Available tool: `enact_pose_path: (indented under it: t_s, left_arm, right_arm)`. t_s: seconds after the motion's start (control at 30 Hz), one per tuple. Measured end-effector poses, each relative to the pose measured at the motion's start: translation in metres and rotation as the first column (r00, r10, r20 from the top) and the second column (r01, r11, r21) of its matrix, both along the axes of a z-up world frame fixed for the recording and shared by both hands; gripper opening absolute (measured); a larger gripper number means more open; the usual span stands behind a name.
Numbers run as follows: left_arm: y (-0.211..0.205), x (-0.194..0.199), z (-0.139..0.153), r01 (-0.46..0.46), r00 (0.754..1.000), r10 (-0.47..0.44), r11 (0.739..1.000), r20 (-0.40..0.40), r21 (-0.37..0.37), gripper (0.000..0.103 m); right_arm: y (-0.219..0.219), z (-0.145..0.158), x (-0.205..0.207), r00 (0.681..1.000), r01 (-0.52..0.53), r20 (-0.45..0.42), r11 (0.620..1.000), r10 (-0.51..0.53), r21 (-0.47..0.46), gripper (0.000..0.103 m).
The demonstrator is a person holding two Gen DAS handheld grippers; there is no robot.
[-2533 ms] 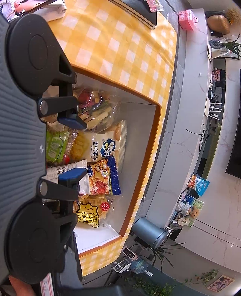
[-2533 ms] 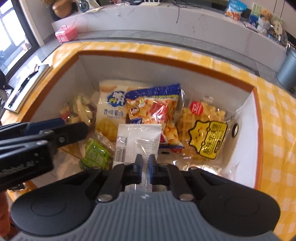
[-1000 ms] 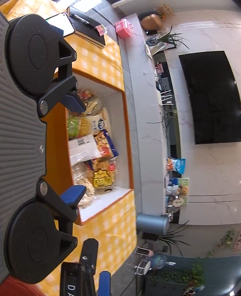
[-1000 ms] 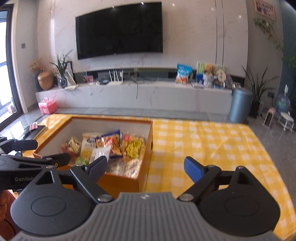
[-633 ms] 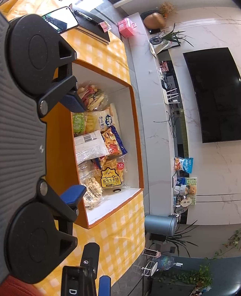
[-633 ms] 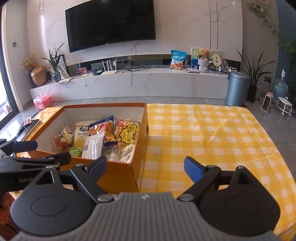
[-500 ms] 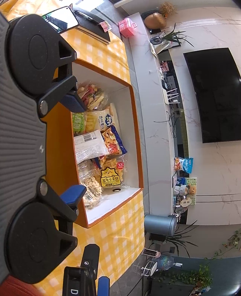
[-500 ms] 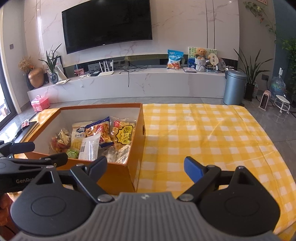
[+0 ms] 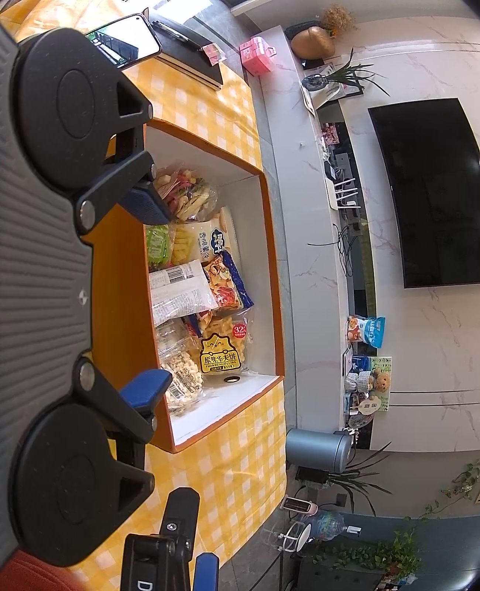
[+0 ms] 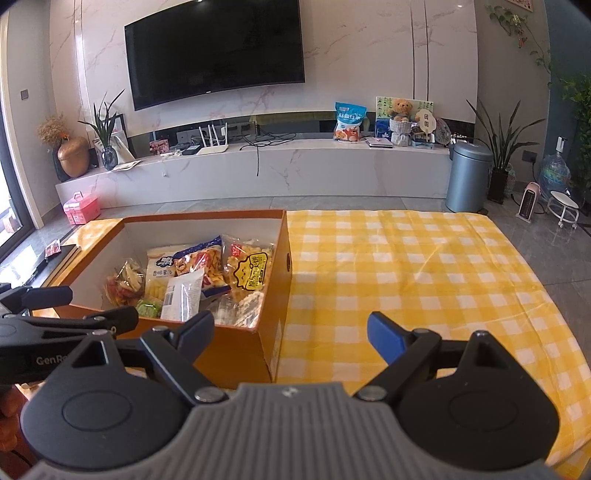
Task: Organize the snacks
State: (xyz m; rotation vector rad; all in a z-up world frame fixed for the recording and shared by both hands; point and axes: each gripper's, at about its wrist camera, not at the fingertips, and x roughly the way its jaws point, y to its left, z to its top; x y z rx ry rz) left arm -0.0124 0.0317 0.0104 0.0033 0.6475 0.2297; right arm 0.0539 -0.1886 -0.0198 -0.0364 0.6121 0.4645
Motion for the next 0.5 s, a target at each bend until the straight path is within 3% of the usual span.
enact_pose_path:
  t_s: [0.5]
  left_arm:
    - [0.0021,-0.0008,0.0011,-0.014,1.000,0.014,1.000,-0.005,-0.007,0.103]
  right_arm:
    - [-0.0011,0.0039,-0.0004,1.000,0.003,-0.004,1.000,-0.003,0.005,0.089]
